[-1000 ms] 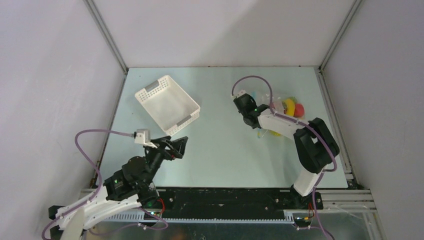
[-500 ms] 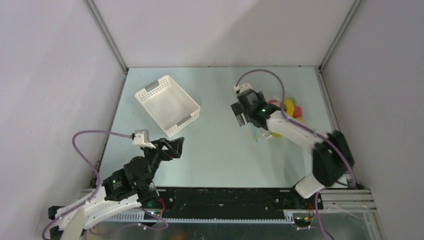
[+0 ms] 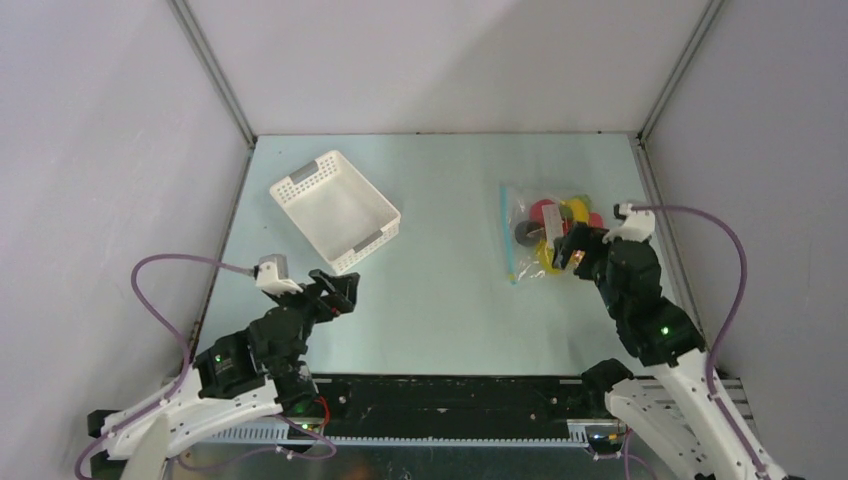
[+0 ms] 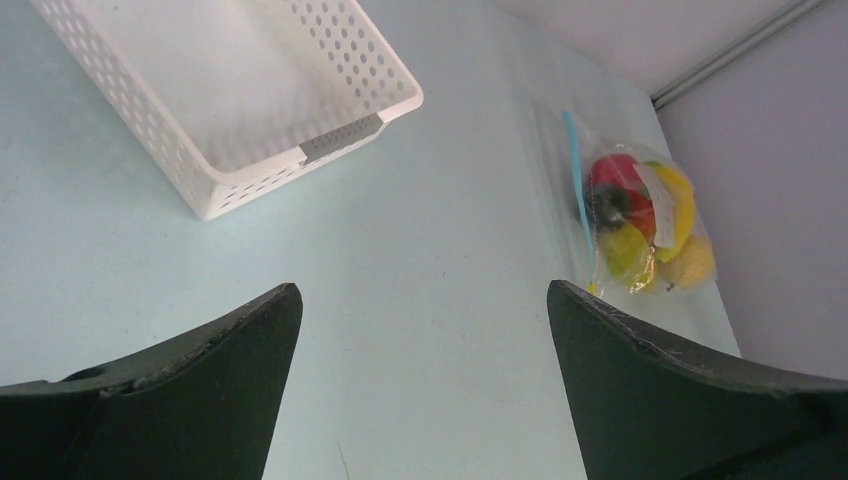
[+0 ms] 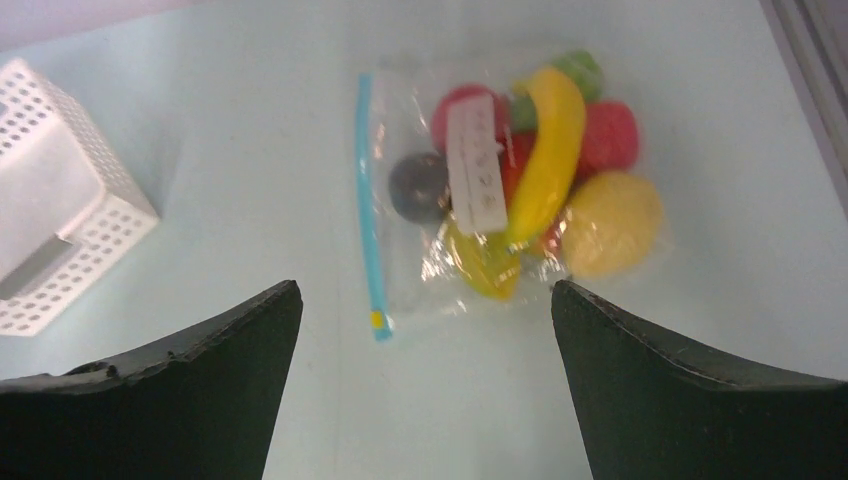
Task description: Place the food in the zip-top bag and seal the zipper
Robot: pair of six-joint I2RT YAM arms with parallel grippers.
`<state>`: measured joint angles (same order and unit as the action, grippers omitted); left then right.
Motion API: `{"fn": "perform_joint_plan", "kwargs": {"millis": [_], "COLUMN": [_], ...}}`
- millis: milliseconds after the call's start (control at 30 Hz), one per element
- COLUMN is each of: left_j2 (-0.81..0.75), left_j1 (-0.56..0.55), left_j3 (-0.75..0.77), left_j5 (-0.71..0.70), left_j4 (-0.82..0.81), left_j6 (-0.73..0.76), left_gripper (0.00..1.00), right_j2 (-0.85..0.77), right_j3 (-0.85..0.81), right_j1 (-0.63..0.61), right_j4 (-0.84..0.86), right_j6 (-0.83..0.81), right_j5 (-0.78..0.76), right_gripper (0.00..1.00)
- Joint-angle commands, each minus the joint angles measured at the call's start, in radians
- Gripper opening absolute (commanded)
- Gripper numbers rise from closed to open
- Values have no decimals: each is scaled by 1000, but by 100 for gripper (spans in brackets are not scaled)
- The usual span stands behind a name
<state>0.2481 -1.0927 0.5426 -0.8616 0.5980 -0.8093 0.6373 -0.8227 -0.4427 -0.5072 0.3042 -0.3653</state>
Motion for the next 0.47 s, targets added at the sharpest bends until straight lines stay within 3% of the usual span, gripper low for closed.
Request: {"fn": "perform_joint_plan", "kwargs": {"millis": [0,200,433], "left_j2": [27,36,33], "left_j1": [5,5,5], "left_j3": [55,43,42], "left_j5": [-42,-43,-64], "left_j4": [110,160,138], "left_j6": [-119,-174,-134], "left_gripper": [100,100,100], "right_j2": [-109,-268,-312], "right_j3": [87,184,214], "right_j1": [17,9,13], "right_j4": [-146,-183,-188], "right_j6": [78,205,225], "right_j5": [-35,-43,-88], "right_gripper": [99,99,99]}}
